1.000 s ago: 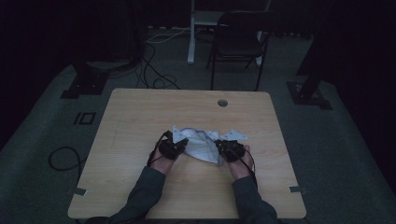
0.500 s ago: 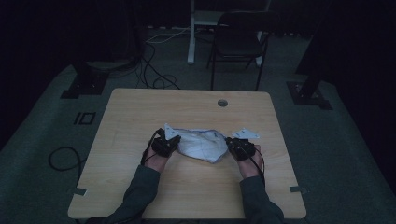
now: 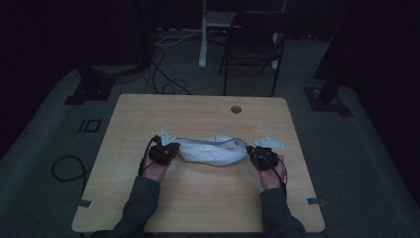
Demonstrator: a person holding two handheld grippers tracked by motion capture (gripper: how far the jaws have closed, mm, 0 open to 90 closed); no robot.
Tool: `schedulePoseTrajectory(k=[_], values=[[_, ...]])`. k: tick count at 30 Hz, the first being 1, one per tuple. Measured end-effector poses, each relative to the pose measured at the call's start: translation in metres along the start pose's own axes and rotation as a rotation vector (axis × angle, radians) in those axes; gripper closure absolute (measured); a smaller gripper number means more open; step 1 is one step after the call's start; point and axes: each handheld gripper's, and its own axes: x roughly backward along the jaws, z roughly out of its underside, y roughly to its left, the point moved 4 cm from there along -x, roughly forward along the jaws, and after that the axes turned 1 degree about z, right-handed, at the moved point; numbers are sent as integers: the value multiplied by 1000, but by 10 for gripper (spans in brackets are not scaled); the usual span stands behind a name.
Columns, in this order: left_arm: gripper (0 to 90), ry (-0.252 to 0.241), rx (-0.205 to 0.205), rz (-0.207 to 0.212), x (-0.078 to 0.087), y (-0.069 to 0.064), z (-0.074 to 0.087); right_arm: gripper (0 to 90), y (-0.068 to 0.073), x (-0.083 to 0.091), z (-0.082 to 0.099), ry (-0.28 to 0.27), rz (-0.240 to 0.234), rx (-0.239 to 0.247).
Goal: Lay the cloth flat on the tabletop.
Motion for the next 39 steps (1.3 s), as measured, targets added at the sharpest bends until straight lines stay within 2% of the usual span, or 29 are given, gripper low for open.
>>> schedulePoseTrajectory(k=[7, 13, 16, 17, 22, 25, 26, 27, 28, 32, 33, 35, 36, 37, 38, 39], values=[[868, 36, -23, 16, -3, -9, 13, 880, -3, -1, 4, 15, 10, -8], [829, 56, -25, 40, -6, -12, 18, 879, -4, -3, 8, 29, 16, -15], [752, 40, -29, 48, -4, -12, 15, 879, -5, -3, 8, 31, 19, -15], [725, 19, -34, 51, -2, -12, 11, 879, -6, -3, 8, 29, 20, -13], [699, 4, -42, 50, -4, -13, 3, 878, -6, -3, 9, 30, 18, -13], [668, 5, -79, 45, -13, -17, -5, 878, -5, -3, 9, 27, 16, -12], [652, 5, -79, 45, -13, -17, -5, 878, -5, -3, 8, 27, 16, -12], [637, 0, -102, 49, -17, -21, -10, 878, -5, -3, 8, 26, 15, -13], [623, 0, -102, 49, -17, -21, -10, 879, -4, -3, 7, 25, 14, -11], [566, -33, -152, 82, -28, -33, -25, 878, -4, -3, 6, 23, 12, -10], [558, -33, -152, 82, -28, -33, -25, 878, -4, -3, 6, 23, 12, -10], [540, -43, -196, 98, -35, -43, -32, 878, -4, -3, 6, 21, 11, -10], [532, -43, -196, 98, -35, -43, -32, 878, -4, -3, 6, 21, 11, -10], [520, -44, -229, 111, -39, -49, -36, 878, -4, -4, 7, 21, 10, -12], [520, -44, -229, 111, -39, -49, -36, 878, -4, -4, 7, 22, 10, -12], [520, -35, -261, 125, -46, -55, -37, 878, -4, -3, 7, 23, 9, -14]])
